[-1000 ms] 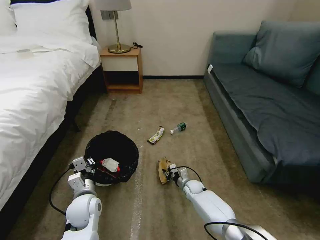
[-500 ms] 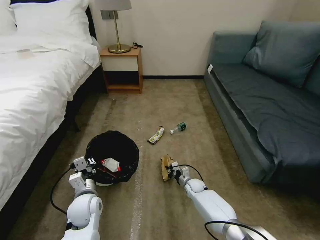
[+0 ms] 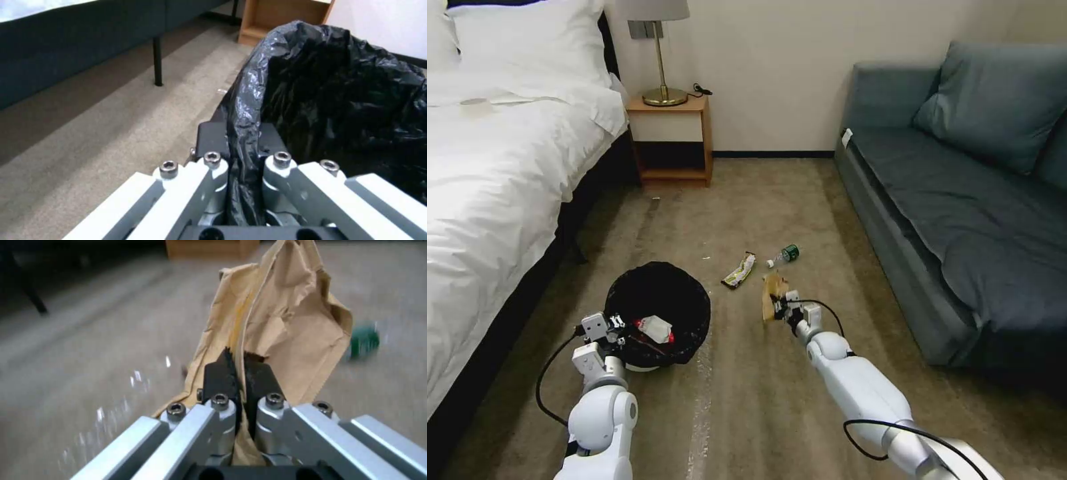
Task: Pick up the trash bin, then pick up the garbage on the floor and place it into the trash bin.
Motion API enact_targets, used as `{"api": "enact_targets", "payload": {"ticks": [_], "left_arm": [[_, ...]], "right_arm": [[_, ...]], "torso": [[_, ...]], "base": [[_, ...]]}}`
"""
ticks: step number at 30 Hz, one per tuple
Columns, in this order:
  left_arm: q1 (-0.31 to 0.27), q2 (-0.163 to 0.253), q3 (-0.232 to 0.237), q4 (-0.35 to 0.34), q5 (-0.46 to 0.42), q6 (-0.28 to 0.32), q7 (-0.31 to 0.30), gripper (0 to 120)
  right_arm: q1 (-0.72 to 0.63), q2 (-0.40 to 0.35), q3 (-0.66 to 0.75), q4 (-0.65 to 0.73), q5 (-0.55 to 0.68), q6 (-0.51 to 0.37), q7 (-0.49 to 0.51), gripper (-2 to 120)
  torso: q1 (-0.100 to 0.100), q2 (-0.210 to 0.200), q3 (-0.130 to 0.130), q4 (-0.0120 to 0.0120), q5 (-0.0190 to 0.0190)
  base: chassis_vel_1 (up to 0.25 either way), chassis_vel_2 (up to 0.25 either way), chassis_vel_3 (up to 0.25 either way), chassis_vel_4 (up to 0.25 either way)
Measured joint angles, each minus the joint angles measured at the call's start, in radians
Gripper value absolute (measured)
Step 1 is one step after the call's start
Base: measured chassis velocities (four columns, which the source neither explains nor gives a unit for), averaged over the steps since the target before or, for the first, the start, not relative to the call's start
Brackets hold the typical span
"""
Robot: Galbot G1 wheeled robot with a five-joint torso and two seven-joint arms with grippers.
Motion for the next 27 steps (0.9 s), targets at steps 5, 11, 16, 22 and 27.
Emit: {"api": "enact_targets", "payload": {"ticks": [5,11,16,22,27], "left_arm": [[-0.002,0.005,-0.003,0.006,-0.004,0.0,0.0,4],[-0.011,0.006,-0.01,0.02,-0.008,-0.002,0.001,4],[-0.015,0.007,-0.009,0.021,-0.01,-0.002,0.002,4],[-0.015,0.007,-0.008,0.019,-0.011,-0.002,0.002,4],[-0.01,0.007,-0.012,0.018,-0.012,-0.002,0.004,4]], "right_arm": [[0.003,-0.015,-0.01,0.114,0.028,0.0,0.017,0],[-0.003,-0.049,-0.049,0.3,0.052,-0.007,0.035,0],[-0.014,-0.074,-0.104,0.487,0.082,-0.023,0.054,0],[-0.007,-0.078,-0.167,0.59,0.101,-0.035,0.065,0],[0.001,-0.078,-0.217,0.637,0.11,-0.048,0.07,0]], "torso": [[0.0,0.0,0.0,0.0002,0.0],[0.0,0.0,0.0,0.0001,0.0],[0.0,0.0,0.0,0.0,-0.0001],[0.0,0.0,0.0,0.0,-0.0002],[0.0,0.0,0.0,0.0002,-0.0002]], "base": [[0.0,0.0,0.0,0.0],[0.0,0.0,0.0,0.0],[0.0,0.0,0.0,0.0],[0.0,0.0,0.0,0.0],[0.0,0.0,0.0,0.0]]}}
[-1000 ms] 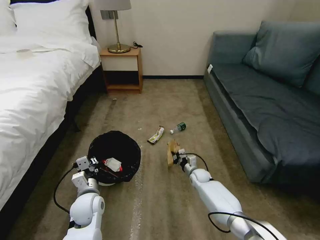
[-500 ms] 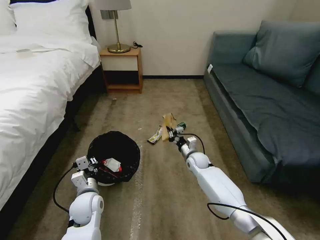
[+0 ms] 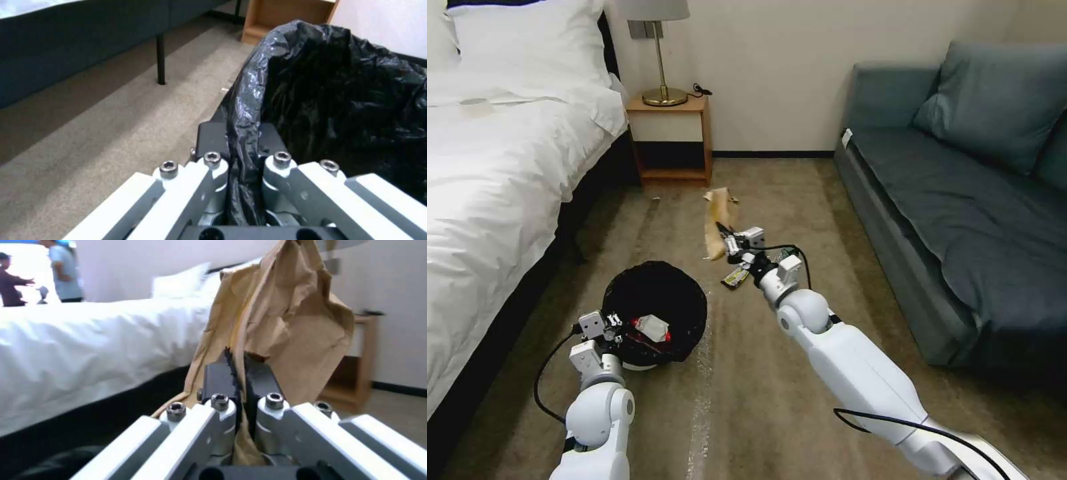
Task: Pick up the trash bin, then pick up the garbage on the floor and place it into the trash bin.
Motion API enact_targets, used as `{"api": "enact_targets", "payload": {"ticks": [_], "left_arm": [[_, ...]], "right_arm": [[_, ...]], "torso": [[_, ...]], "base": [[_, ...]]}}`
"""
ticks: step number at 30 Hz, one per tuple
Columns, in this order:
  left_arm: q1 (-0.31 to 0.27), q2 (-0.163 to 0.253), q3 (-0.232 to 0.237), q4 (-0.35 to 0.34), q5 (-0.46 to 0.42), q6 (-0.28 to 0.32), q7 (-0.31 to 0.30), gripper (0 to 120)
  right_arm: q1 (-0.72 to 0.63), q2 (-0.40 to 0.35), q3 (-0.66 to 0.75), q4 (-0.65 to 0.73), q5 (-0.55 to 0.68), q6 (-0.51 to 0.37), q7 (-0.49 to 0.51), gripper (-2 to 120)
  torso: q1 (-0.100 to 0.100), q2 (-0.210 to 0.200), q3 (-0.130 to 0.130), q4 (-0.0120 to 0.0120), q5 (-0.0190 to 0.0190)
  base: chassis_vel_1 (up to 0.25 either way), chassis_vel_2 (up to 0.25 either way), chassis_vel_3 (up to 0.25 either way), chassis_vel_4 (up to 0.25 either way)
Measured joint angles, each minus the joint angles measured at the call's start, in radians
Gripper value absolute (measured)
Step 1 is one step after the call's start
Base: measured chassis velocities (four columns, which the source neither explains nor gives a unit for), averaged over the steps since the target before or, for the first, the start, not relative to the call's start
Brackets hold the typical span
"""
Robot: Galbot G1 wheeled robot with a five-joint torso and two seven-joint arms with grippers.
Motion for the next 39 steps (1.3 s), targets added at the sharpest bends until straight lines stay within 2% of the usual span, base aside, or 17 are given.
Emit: {"api": "enact_targets", "payload": {"ticks": [12,22,32,35,39], "left_arm": [[-0.003,0.003,-0.003,-0.016,-0.008,0.002,0.0,4],[-0.011,-0.005,-0.002,-0.007,-0.008,0.003,0.0,4],[-0.032,-0.017,0.016,0.017,0.002,0.002,0.001,4],[-0.036,-0.022,0.021,0.021,0.005,0.001,0.001,4],[-0.036,-0.027,0.025,0.022,0.01,0.0,0.001,4]], "right_arm": [[0.036,-0.018,-0.115,0.027,0.053,-0.039,-0.043,0],[0.062,-0.008,-0.221,-0.051,0.055,-0.036,-0.072,0],[0.039,-0.003,-0.273,-0.124,-0.012,0.001,-0.087,0],[0.03,0.001,-0.277,-0.138,-0.033,0.012,-0.089,5],[0.026,0.001,-0.286,-0.145,-0.039,0.013,-0.089,20]], "torso": [[0.0,0.0,0.0,-0.0002,0.0001],[0.0,0.0,0.0,0.0,0.0],[0.0,0.0,0.0,-0.0001,0.0001],[0.0,0.0,0.0,-0.0002,0.0002],[0.0,0.0,0.0,-0.0001,0.0002]], "base": [[0.0,0.0,0.0,0.0],[0.0,0.0,0.0,0.0],[0.0,0.0,0.0,0.0],[0.0,0.0,0.0,0.0],[0.0,0.0,0.0,0.0]]}}
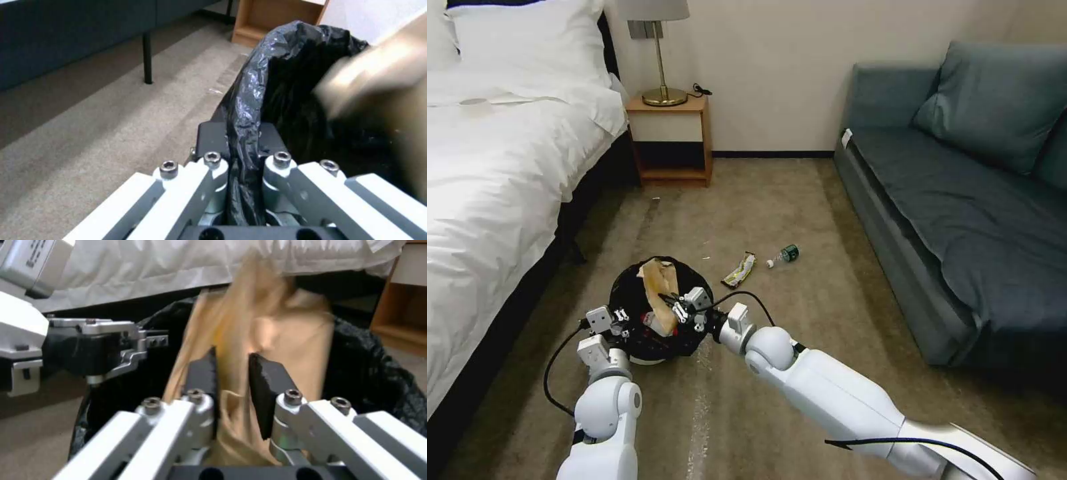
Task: Pick up the trash bin, then pick up the garbage on the floor and place it into the trash bin.
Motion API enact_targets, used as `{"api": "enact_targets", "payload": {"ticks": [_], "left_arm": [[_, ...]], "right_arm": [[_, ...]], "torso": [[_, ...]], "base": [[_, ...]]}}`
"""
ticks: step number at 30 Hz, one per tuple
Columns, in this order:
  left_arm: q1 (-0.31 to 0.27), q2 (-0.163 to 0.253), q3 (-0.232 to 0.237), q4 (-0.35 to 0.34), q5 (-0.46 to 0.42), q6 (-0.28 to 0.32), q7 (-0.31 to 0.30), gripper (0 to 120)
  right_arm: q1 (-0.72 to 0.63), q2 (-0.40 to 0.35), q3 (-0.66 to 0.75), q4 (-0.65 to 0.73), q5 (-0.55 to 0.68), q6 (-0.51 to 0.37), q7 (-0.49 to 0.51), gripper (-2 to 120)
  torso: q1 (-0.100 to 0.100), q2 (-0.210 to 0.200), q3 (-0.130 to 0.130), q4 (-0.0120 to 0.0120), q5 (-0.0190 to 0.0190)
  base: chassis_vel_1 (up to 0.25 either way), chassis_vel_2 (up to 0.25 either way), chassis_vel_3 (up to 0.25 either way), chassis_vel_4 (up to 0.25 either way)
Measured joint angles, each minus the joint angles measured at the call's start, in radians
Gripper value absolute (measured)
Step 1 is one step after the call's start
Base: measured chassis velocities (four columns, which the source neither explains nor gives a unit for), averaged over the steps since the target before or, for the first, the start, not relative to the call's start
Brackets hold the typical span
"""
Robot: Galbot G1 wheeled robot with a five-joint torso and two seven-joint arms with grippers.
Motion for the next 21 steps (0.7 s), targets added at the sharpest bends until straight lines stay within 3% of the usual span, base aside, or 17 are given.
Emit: {"api": "enact_targets", "payload": {"ticks": [1,5,8,17,19,21], "left_arm": [[0.0,-0.001,0.0,0.002,0.001,0.0,0.0,4],[-0.001,-0.001,-0.002,0.01,0.002,-0.002,0.0,4],[0.001,0.002,-0.007,0.013,0.003,-0.003,0.001,4],[-0.007,0.003,-0.003,0.011,0.003,-0.002,0.001,4],[-0.007,0.006,-0.002,0.012,0.002,-0.002,0.001,4],[-0.008,0.008,-0.003,0.017,0.001,-0.002,0.001,4]], "right_arm": [[0.0,0.0,0.0,-0.001,0.0,0.0,0.0,27],[-0.001,-0.001,0.001,-0.002,0.0,0.0,0.0,36],[-0.005,-0.004,0.007,-0.003,0.0,0.001,0.001,53],[-0.006,-0.003,0.027,0.009,-0.002,0.006,0.008,80],[0.0,0.0,0.053,0.022,-0.002,0.01,0.047,93],[0.002,0.001,0.065,0.029,0.001,0.007,0.071,96]], "torso": [[0.0,0.0,0.0,0.0,0.0],[0.0,0.0,0.0,-0.0001,0.0],[0.0,0.0,0.0,0.0001,0.0],[0.0,0.0,0.0,0.0,0.0],[0.0,0.0,0.0,0.0001,0.0001],[0.0,0.0,0.0,0.0001,0.0]], "base": [[0.0,0.0,0.0,0.0],[0.0,0.0,0.0,0.0],[0.0,0.0,0.0,0.0],[0.0,0.0,0.0,0.0],[0.0,0.0,0.0,0.0],[0.0,0.0,0.0,0.0]]}}
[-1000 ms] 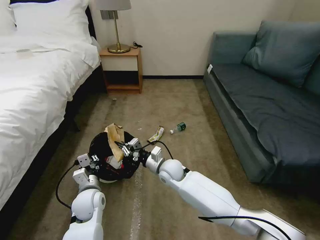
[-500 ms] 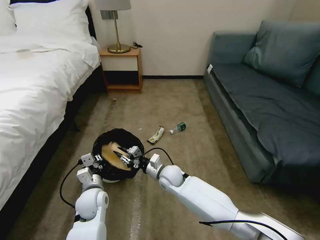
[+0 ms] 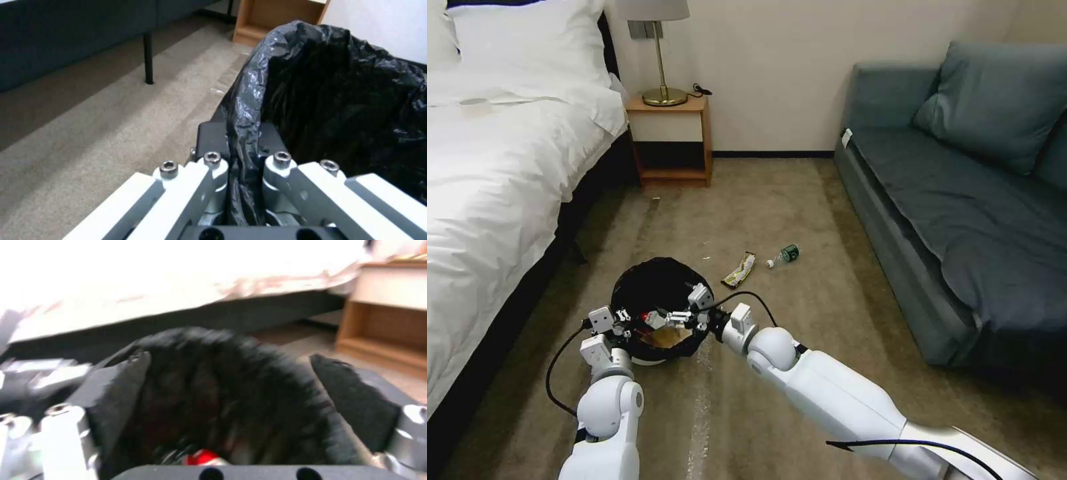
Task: Pick up the trash bin, then pick up the garbage on the floor and place it into the trash bin.
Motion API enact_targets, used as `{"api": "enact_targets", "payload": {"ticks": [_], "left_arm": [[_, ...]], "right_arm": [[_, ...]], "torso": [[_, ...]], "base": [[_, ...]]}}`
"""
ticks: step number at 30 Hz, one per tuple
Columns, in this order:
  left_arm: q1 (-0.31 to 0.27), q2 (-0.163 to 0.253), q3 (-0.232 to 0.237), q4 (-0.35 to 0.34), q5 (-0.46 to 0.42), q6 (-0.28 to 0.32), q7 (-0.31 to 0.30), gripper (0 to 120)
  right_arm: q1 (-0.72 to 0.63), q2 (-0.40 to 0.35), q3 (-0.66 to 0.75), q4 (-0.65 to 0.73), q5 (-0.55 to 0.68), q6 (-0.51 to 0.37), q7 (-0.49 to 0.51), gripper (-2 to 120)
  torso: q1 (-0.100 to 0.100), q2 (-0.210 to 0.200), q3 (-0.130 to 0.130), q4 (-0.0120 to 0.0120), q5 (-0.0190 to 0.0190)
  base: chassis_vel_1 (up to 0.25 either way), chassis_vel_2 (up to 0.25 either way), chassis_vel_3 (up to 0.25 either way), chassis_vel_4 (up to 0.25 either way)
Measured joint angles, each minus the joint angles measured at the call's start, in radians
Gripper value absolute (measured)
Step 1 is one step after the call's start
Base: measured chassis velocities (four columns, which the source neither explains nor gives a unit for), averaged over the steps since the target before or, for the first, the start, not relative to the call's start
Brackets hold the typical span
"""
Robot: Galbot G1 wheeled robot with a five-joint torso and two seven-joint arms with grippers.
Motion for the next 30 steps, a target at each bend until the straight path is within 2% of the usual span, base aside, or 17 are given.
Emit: {"api": "enact_targets", "payload": {"ticks": [1,8,17,19,21,23,30], "left_arm": [[-0.002,0.002,-0.002,0.004,-0.002,0.0,0.0,4],[-0.002,0.011,-0.007,0.002,-0.01,0.001,-0.001,4],[0.002,0.023,-0.019,-0.005,-0.021,0.002,-0.001,4],[-0.002,0.029,-0.026,-0.005,-0.027,0.003,-0.001,4],[-0.002,0.031,-0.026,-0.006,-0.028,0.003,-0.001,4],[-0.001,0.039,-0.033,-0.008,-0.036,0.004,0.0,4],[-0.001,0.047,-0.038,-0.01,-0.044,0.004,0.005,4]], "right_arm": [[0.002,0.001,0.018,0.009,0.006,-0.004,0.026,99],[-0.009,-0.006,0.099,0.035,0.016,-0.012,0.069,100],[-0.095,-0.022,0.312,0.083,0.018,-0.011,0.094,100],[-0.145,-0.024,0.404,0.108,0.016,-0.008,0.113,100],[-0.162,-0.024,0.427,0.115,0.014,-0.008,0.119,100],[-0.236,-0.034,0.511,0.149,0.01,-0.014,0.133,100],[-0.352,-0.068,0.623,0.2,-0.011,-0.007,0.132,100]], "torso": [[0.0,0.0,0.0,0.0,-0.0002],[0.0,0.0,0.0,0.0,-0.0001],[0.0,0.0,0.0,0.0,0.0],[0.0,0.0,0.0,-0.0001,0.0001],[0.0,0.0,0.0,0.0001,0.0],[0.0,0.0,0.0,-0.0001,0.0002],[0.0,0.0,0.0,-0.0001,-0.0001]], "base": [[0.0,0.0,0.0,0.0],[0.0,0.0,0.0,0.0],[0.0,0.0,0.0,0.0],[0.0,0.0,0.0,0.0],[0.0,0.0,0.0,0.0],[0.0,0.0,0.0,0.0],[0.0,0.0,0.0,0.0]]}}
